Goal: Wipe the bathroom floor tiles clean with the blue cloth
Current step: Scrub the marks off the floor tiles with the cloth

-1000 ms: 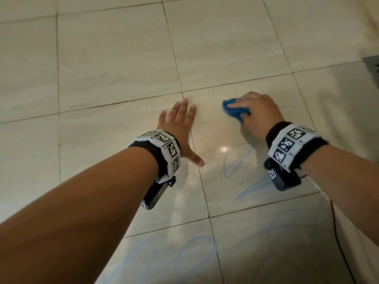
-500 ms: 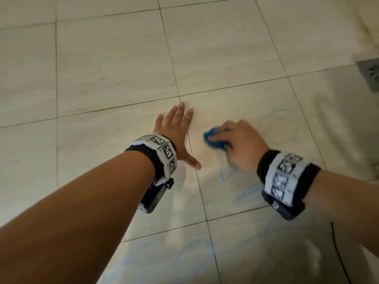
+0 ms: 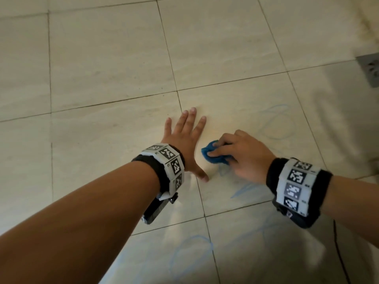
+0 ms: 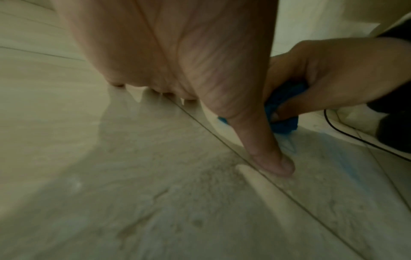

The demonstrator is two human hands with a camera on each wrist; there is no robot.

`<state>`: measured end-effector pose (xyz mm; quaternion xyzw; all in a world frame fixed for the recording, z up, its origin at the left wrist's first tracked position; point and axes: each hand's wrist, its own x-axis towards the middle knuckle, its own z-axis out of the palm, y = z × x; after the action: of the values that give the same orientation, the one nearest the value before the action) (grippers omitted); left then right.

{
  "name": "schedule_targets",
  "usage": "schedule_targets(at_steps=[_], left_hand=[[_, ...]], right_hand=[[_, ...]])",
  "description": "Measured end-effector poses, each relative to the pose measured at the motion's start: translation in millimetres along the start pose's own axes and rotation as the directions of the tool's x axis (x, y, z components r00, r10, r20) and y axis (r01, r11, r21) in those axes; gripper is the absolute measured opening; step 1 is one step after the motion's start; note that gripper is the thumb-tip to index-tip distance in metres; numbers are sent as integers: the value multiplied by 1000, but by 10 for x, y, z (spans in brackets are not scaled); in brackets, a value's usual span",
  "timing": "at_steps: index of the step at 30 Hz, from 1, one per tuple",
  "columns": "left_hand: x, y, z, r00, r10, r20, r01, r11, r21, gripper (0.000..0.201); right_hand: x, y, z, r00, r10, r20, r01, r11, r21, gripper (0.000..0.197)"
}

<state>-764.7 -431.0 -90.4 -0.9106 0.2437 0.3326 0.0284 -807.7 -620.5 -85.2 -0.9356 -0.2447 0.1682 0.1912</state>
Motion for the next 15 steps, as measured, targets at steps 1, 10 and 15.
schedule_targets(at_steps=[1, 10, 15], left_hand=[[-2, 3, -2, 1000, -1, 1, 1, 1000, -1, 154], [-3, -2, 10, 1000, -2, -20, 1, 1000, -7, 155], [-9, 8, -10, 1000, -8, -4, 8, 1000, -9, 155]], right_hand=[[57, 89, -36, 999, 45, -26, -44, 999, 9, 44], [-191, -142, 74, 989, -144, 27, 145, 987, -64, 41], [119, 338, -106, 948, 260, -184, -253, 965, 61, 43]])
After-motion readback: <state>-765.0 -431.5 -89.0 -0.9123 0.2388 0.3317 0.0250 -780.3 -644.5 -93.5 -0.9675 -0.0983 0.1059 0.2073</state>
